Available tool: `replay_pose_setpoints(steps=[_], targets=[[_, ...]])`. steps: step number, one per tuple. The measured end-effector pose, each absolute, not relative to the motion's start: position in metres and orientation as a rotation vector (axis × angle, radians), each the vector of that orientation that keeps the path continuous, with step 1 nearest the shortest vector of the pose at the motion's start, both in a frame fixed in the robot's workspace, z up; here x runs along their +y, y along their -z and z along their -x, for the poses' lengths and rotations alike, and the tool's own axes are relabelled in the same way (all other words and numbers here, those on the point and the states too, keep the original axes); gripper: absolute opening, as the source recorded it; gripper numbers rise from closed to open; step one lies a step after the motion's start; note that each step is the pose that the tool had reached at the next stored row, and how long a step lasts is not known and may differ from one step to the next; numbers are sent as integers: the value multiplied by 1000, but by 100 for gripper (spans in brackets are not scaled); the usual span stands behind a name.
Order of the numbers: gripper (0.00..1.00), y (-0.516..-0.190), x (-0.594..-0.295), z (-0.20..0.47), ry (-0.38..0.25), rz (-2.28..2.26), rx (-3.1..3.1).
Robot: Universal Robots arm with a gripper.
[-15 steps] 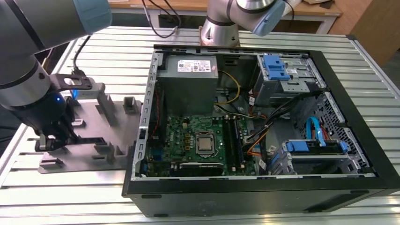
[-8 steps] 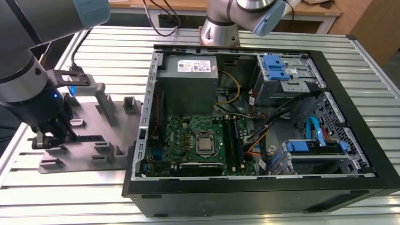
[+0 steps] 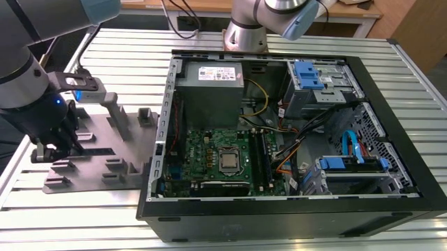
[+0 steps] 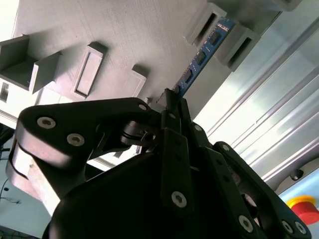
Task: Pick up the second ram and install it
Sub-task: 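Pick up the second ram and move it above second insertion slot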
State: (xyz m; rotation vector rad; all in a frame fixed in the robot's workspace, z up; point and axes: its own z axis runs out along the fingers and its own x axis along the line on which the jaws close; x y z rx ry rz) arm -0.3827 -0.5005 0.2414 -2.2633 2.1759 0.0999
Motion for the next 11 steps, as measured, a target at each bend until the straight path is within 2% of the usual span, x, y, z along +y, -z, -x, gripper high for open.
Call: replay_pose_setpoints(steps=[11], targets=[[11,-256,-500,383,-100,2263,2176]])
